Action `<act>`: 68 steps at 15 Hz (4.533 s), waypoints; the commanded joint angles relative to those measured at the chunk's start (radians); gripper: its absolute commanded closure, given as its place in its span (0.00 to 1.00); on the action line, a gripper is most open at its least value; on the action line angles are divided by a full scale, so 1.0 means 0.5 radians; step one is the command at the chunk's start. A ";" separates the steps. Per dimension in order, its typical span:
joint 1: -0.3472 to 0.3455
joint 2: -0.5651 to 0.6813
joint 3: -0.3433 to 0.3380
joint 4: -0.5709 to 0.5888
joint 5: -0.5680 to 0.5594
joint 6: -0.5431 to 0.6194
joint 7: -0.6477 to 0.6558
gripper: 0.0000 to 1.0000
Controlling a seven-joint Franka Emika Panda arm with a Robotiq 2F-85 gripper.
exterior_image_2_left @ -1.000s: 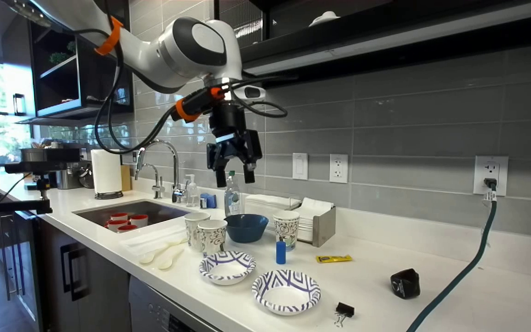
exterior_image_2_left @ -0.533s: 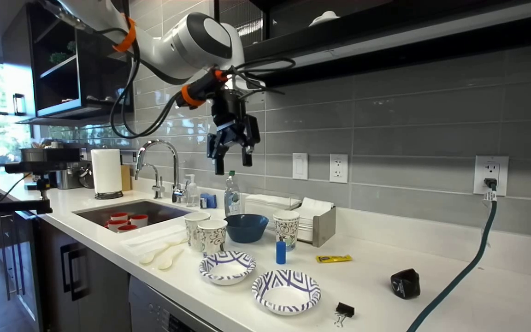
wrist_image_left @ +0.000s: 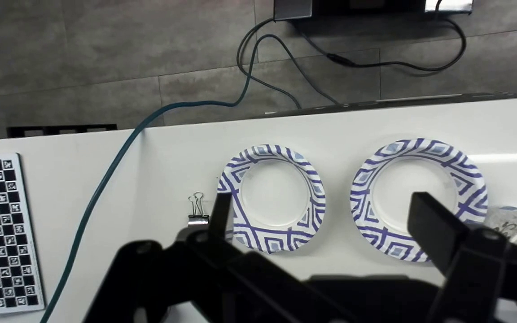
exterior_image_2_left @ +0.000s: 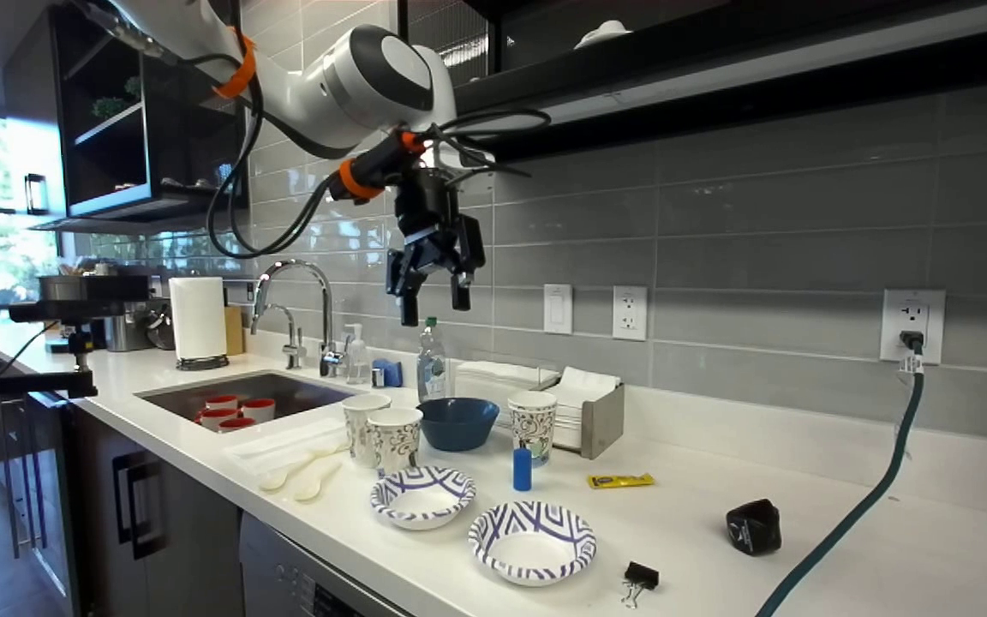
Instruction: Stack the black and white bowls together.
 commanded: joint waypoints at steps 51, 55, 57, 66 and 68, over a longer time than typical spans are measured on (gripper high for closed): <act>0.021 0.357 -0.277 -1.072 1.144 1.821 0.437 0.26; 0.018 0.378 -0.280 -1.073 1.131 1.832 0.472 0.47; 0.018 0.381 -0.281 -1.072 1.123 1.827 0.485 0.59; 0.008 0.326 -0.295 -1.055 1.145 1.801 0.485 0.98; 0.010 0.300 -0.295 -1.045 1.166 1.790 0.471 0.97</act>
